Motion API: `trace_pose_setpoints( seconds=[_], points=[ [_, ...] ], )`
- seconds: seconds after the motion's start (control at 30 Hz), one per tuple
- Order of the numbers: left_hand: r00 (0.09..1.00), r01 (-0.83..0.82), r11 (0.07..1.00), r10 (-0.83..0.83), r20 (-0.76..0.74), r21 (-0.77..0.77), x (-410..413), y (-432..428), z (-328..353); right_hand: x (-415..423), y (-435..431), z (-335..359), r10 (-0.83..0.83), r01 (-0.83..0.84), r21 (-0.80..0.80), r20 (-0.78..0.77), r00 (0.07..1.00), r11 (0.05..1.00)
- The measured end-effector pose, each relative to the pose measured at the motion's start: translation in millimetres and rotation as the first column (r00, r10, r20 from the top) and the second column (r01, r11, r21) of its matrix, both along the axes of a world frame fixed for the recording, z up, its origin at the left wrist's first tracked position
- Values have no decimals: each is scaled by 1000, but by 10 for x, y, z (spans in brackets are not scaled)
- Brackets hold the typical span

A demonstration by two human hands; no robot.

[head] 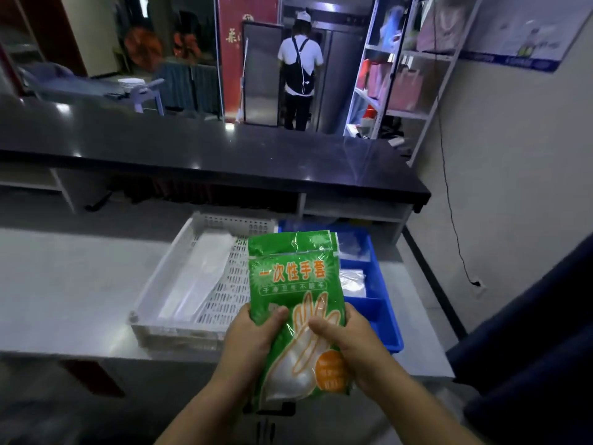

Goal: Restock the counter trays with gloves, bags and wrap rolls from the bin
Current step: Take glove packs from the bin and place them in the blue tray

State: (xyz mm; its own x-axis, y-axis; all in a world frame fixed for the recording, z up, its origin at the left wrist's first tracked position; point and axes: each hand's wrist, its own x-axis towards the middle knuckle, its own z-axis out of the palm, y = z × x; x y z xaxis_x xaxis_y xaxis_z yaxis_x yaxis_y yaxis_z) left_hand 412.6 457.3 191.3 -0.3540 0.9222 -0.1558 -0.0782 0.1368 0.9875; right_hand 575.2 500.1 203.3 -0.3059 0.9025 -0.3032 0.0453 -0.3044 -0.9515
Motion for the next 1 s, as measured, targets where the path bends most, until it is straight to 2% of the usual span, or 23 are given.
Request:
trace_pose_setpoints(
  seconds=[0.1,0.2,0.3,0.37,0.43,0.5,0.57,0.6,0.67,0.7,0.73,0.83,1.0],
  points=[
    [999,42,999,-42,-9,-22,146,254,-13,211,216,-12,3,-2,-22,17,1000,1000],
    [983,182,982,-181,18,-54,222,562,-4,314,418,-19,-111,111,-4,29,993,994],
    [973,230,970,-227,38,-77,213,967,-10,424,644,22,-247,243,61,68,967,968],
    [974,210,976,-214,-73,-62,152,1314,-48,539,823,67,-318,309,95,102,943,946],
    [930,189,981,-195,-311,-53,57,1692,-103,669,1021,133,-382,366,130,129,915,921],
    [837,208,978,-190,-513,-23,-40,2072,-152,776,1215,201,-447,421,177,151,882,890],
    [684,273,962,-201,-702,-9,-107,2452,-227,847,1387,249,-497,455,231,185,848,860],
    [568,321,947,-215,-794,-27,-130,2619,-276,869,1449,265,-517,464,260,200,832,847],
    [272,425,897,-250,-929,-117,-143,2936,-379,903,1571,270,-558,484,312,218,801,817],
    [152,460,872,-264,-952,-169,-135,3068,-436,912,1620,266,-577,494,333,224,786,803],
    [75,484,847,-289,-954,-218,-120,3175,-493,917,1657,262,-592,501,351,230,772,791],
    [-14,489,786,-427,-904,-378,-51,3387,-624,939,1730,246,-619,509,394,237,749,765],
    [-19,414,712,-616,-788,-567,-30,3576,-748,1002,1827,197,-618,476,429,299,727,768]
  ],
)
